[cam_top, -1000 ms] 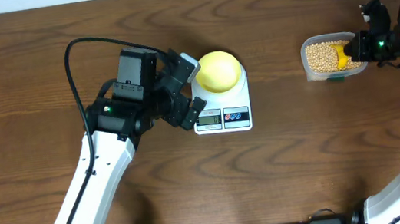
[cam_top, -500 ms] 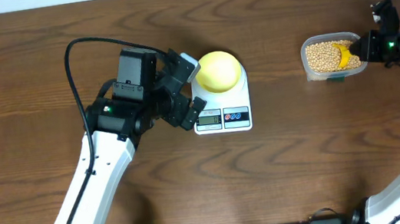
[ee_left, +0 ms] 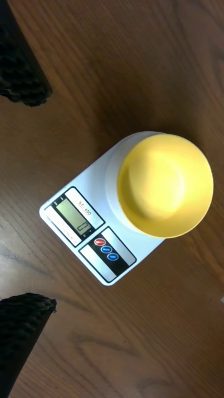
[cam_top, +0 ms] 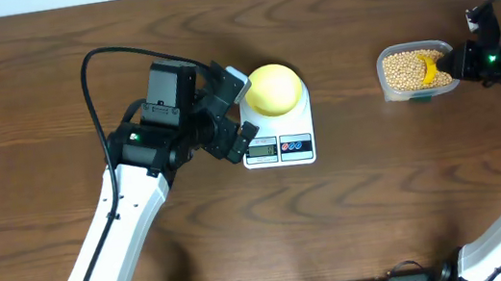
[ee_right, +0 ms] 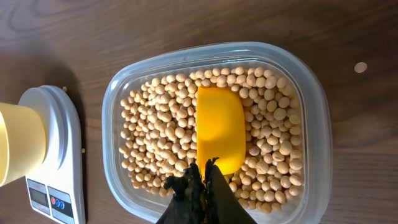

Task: Scoop item into bowl and weigh 50g on scale
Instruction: 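Drag the yellow scoop through the soybeans toward the tub's right side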

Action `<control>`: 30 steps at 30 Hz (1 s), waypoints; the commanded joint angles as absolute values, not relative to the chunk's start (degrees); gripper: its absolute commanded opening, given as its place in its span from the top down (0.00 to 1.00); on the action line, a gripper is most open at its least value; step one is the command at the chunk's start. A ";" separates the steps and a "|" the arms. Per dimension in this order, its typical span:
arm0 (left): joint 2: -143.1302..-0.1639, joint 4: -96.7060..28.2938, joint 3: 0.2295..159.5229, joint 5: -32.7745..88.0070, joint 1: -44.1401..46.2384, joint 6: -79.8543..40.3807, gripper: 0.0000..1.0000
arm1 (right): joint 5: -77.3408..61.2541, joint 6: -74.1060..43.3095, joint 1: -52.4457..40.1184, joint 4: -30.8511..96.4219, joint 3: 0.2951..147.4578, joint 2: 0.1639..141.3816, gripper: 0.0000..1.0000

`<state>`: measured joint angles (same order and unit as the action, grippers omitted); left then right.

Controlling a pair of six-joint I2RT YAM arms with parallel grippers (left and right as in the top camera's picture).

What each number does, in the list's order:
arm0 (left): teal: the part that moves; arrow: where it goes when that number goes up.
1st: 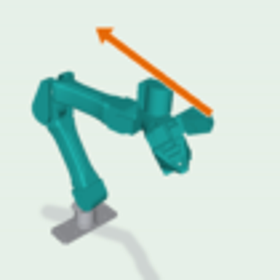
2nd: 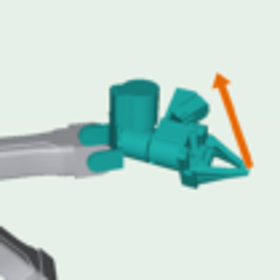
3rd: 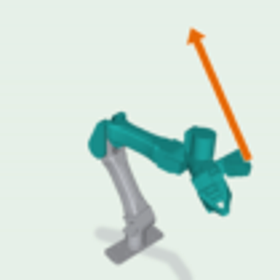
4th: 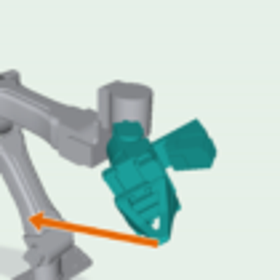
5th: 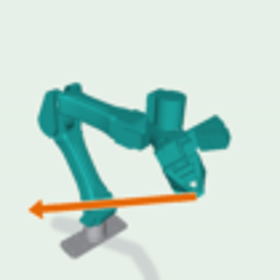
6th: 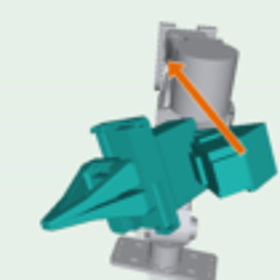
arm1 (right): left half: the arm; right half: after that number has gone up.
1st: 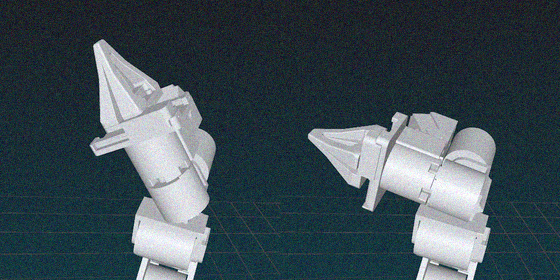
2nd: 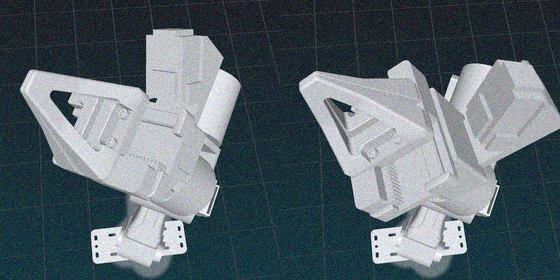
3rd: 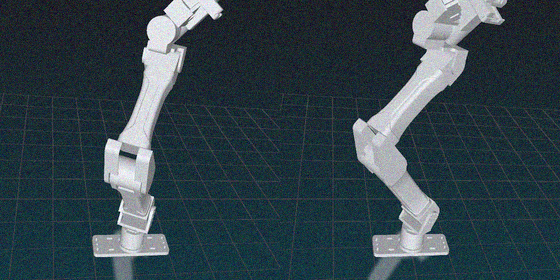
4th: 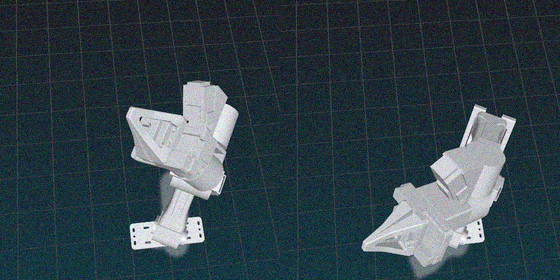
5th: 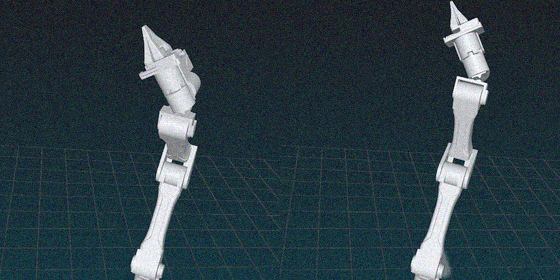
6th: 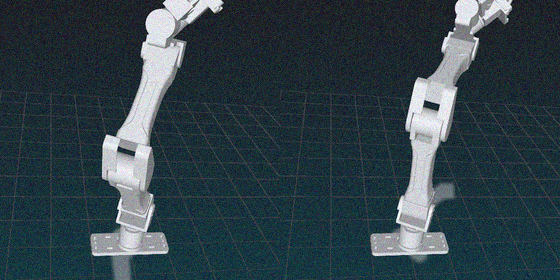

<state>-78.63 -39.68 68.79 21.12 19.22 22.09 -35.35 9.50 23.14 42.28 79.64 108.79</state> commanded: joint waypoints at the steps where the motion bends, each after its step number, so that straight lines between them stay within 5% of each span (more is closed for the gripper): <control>1: -77.76 -39.86 68.47 21.87 19.05 21.56 0.02 | -35.14 9.96 22.96 42.22 78.63 110.76 0.99; 30: -77.76 -39.86 68.47 21.87 19.05 21.56 0.02 | -48.45 13.41 30.30 42.17 78.35 110.76 0.99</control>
<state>-78.63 -39.70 68.79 21.12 19.22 22.11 -46.13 12.23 29.80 42.24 79.00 110.21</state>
